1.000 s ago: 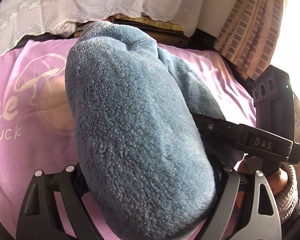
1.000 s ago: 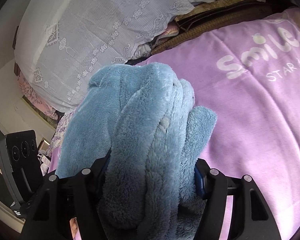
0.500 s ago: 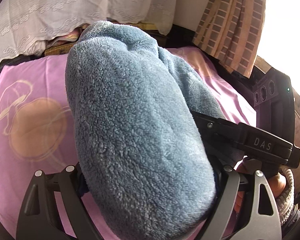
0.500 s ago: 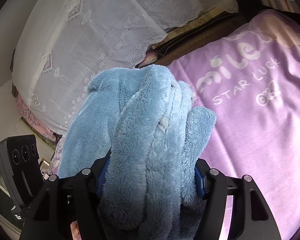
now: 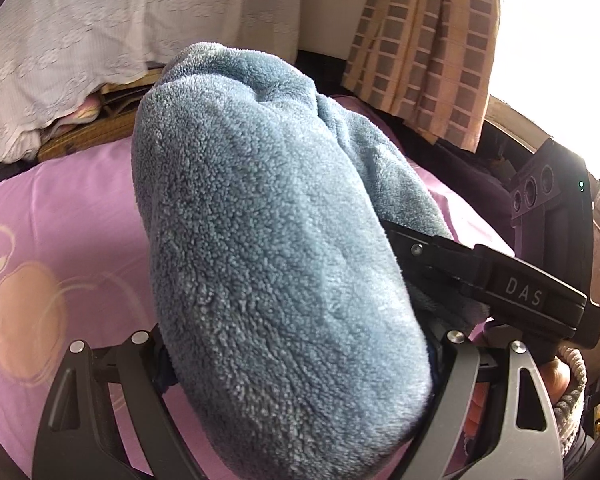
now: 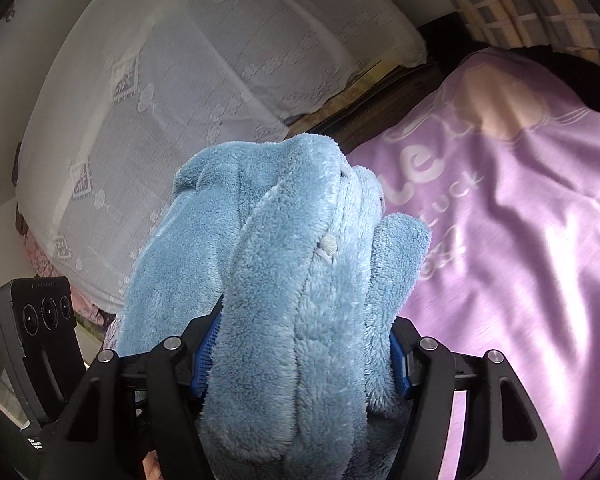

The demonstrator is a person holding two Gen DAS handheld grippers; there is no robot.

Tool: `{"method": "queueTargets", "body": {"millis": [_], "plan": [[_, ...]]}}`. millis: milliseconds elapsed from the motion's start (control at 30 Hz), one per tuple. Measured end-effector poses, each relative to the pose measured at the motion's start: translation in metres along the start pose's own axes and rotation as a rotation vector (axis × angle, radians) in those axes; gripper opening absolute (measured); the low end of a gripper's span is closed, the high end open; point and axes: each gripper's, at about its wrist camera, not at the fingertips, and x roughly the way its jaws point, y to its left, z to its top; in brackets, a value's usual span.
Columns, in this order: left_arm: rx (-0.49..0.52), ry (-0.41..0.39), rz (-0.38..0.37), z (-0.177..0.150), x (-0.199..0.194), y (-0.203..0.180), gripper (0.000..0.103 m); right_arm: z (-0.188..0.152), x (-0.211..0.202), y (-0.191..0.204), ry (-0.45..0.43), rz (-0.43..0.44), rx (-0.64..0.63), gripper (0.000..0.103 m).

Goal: Fold small clothes

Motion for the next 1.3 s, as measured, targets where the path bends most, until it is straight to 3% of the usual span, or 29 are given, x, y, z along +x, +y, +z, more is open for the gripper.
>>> {"method": "queueTargets", "body": {"millis": [267,567,800,1033,1100,1167,1300], "plan": [[0.044,-0.001,-0.042,0.025,0.034,-0.046,0.084,0.028,-0.027,-0.045,-0.076,-0.055,0.058,0.067],[0.097,0.006,-0.106,0.040,0.078,-0.088,0.084,0.045,-0.050,-0.091,-0.164,-0.194,0.163,0.067],[0.054,0.027,-0.157,0.040,0.116,-0.093,0.084,0.047,-0.044,-0.121,-0.169,-0.313,0.223,0.067],[0.005,0.041,-0.204,0.023,0.141,-0.076,0.085,0.042,-0.025,-0.130,-0.125,-0.374,0.214,0.068],[0.002,0.063,-0.187,0.019,0.149,-0.073,0.090,0.042,-0.016,-0.135,-0.104,-0.415,0.211,0.072],[0.023,0.059,-0.124,0.016,0.152,-0.076,0.099,0.041,-0.011,-0.140,-0.095,-0.444,0.215,0.078],[0.052,0.035,-0.072,0.011,0.149,-0.079,0.099,0.040,-0.007,-0.142,-0.099,-0.466,0.212,0.083]]}}
